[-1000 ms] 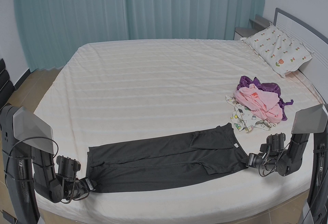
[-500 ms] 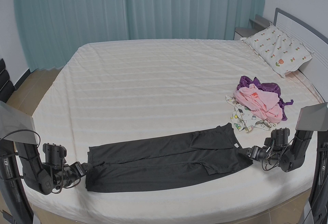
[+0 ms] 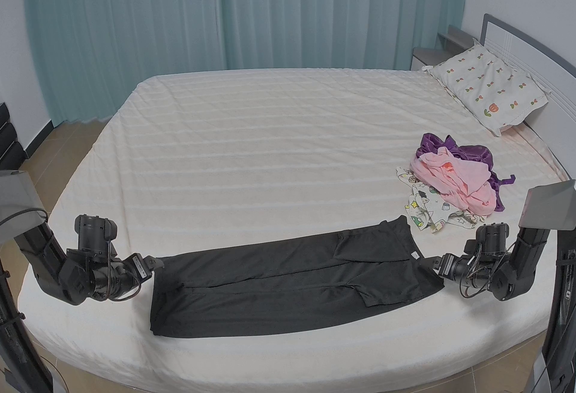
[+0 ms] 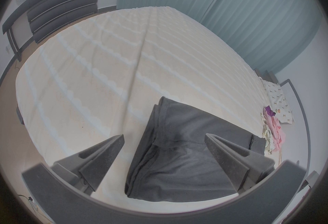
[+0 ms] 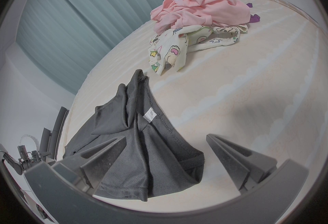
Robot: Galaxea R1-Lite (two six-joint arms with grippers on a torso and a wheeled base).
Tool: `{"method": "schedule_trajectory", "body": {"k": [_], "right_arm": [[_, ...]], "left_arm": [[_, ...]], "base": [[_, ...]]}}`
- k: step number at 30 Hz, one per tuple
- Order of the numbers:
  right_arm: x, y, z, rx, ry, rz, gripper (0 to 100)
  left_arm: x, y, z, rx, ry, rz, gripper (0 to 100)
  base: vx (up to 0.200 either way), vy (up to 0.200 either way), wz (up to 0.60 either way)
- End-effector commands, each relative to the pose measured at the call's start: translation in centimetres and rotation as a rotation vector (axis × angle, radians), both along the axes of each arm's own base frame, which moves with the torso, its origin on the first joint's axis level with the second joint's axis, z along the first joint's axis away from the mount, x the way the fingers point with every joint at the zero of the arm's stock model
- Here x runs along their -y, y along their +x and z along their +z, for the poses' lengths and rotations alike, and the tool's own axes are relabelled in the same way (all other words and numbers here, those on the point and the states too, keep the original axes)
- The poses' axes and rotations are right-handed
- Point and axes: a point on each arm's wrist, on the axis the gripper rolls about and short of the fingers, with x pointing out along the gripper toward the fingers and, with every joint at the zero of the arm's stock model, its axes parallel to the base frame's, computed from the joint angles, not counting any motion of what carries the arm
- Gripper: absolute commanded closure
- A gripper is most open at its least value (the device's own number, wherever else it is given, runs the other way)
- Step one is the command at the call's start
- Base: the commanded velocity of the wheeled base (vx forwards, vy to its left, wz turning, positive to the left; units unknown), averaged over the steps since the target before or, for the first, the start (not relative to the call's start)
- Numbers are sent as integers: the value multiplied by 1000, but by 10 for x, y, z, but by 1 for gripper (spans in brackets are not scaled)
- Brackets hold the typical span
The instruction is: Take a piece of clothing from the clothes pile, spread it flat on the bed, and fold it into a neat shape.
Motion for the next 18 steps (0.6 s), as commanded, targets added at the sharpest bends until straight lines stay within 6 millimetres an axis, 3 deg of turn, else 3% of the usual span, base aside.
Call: {"method": "schedule_trajectory", "body": {"k": [1,2,3,7,9,10,18], "right_arm": [[-2,0,-6,-15,1,5,0],[-2,0,-6,-15,1,5,0],[-5,-1,-6,-16,0,14,0],[-7,-2,-7,-19,0,21,0],[-7,-2,-7,-19,0,21,0],[-7,-1,-7,-18,0,21,0],[-7,-1,-7,-19,-1,22,0]], "left_arm": [[10,20,6,14,-9,-68,0],[10,20,6,14,-9,-68,0],[11,23,-12,-33,24,-120,0],[11,25,-40,-63,85,-227,0],[11,25,-40,-63,85,-227,0],[11,26,-56,-69,108,-260,0],[11,31,-68,-71,143,-300,0]], "base": [[0,0,0],[0,0,0],[0,0,0],[0,0,0],[0,0,0],[0,0,0],[0,0,0]]}}
